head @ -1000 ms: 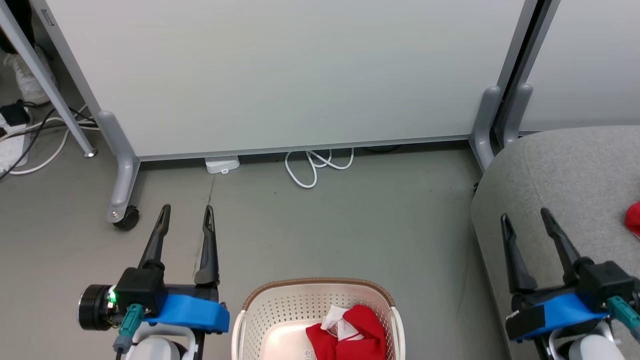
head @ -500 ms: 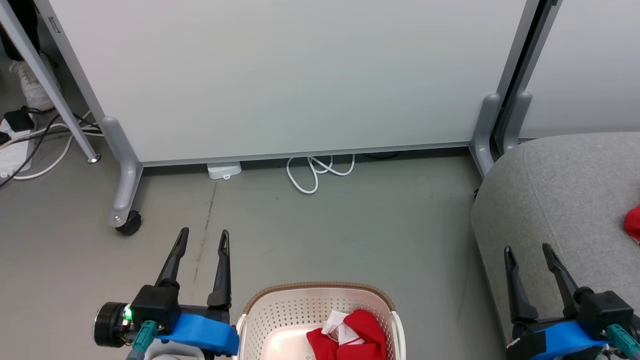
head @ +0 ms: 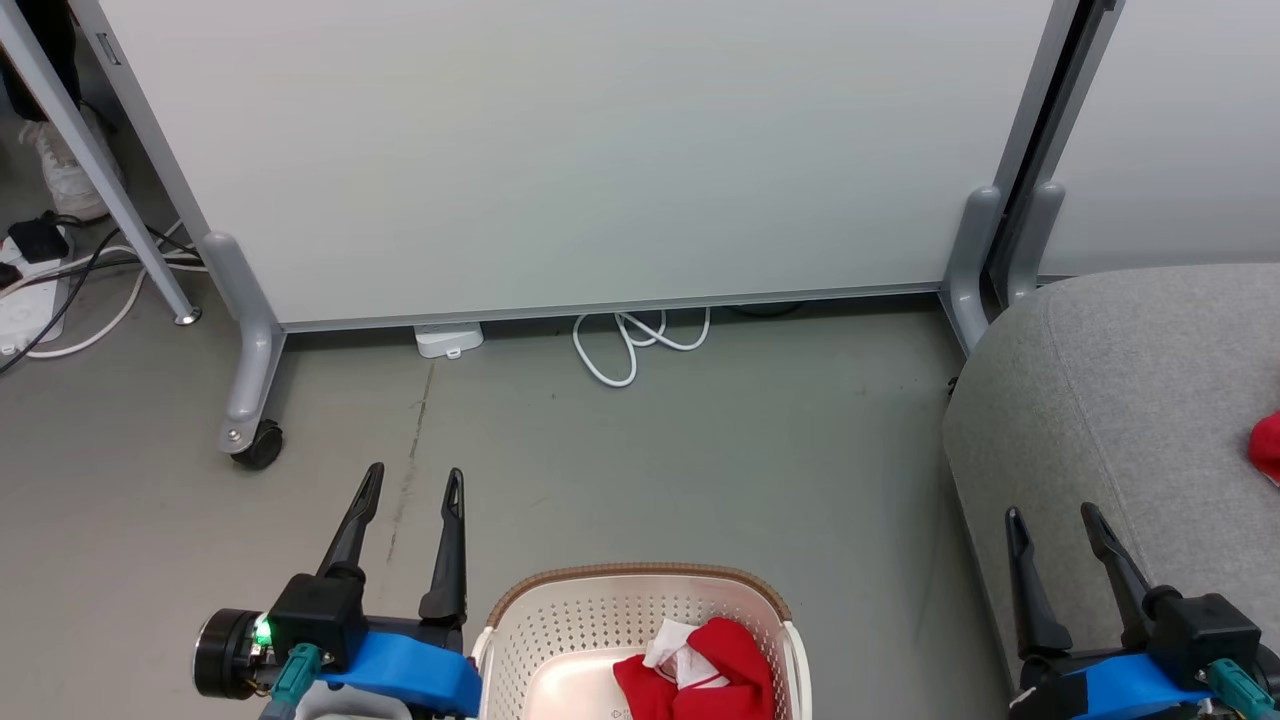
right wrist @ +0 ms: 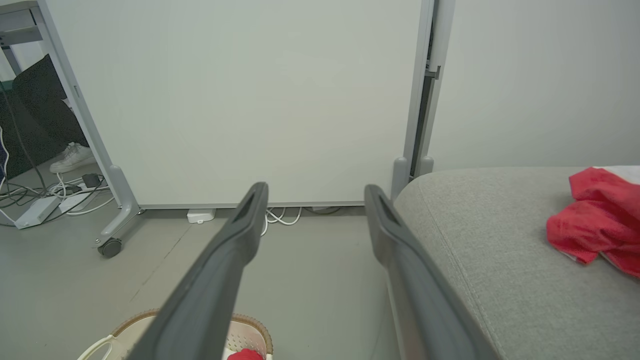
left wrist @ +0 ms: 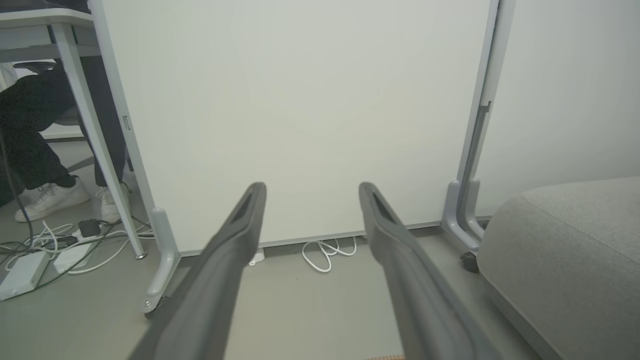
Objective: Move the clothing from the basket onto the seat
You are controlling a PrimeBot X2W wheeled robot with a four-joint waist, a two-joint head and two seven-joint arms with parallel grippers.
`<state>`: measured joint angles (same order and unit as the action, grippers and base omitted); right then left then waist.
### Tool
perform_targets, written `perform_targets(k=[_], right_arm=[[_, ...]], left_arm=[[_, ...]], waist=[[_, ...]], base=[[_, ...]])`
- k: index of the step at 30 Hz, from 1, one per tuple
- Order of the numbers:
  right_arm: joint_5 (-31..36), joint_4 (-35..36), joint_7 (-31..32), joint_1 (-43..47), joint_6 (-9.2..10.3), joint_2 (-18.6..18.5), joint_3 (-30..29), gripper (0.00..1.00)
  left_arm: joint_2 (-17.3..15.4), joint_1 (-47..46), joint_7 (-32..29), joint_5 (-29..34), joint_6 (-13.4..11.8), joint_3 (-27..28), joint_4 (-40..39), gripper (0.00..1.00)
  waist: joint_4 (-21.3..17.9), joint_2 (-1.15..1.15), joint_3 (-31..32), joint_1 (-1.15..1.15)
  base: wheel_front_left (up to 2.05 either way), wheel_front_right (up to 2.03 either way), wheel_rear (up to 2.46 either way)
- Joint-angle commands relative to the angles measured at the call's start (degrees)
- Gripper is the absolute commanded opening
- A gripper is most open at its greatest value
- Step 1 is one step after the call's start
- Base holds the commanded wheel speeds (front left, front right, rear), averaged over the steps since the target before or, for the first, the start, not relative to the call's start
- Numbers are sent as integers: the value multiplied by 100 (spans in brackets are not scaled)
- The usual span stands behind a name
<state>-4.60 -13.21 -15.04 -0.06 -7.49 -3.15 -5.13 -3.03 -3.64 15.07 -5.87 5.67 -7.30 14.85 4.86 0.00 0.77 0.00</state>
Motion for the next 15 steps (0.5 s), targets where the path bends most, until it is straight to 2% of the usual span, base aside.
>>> perform_targets(k=[1,9,15], right_arm=[[19,-7,-22,-1,-1,21,-5,100],[6,-26,-22,-169,-1,26,76,100],[18,52,-22,-414,-1,5,139,100]], left_arm=[[9,-48,15,41,20,14,18,100],[13,-344,15,127,106,-231,207,100],[13,-762,15,169,151,-503,505,100]], waist=[[-2,0,-9,0],[-78,0,-152,0],[-242,0,-510,0]], base=[[0,0,0],[0,0,0],[0,0,0]])
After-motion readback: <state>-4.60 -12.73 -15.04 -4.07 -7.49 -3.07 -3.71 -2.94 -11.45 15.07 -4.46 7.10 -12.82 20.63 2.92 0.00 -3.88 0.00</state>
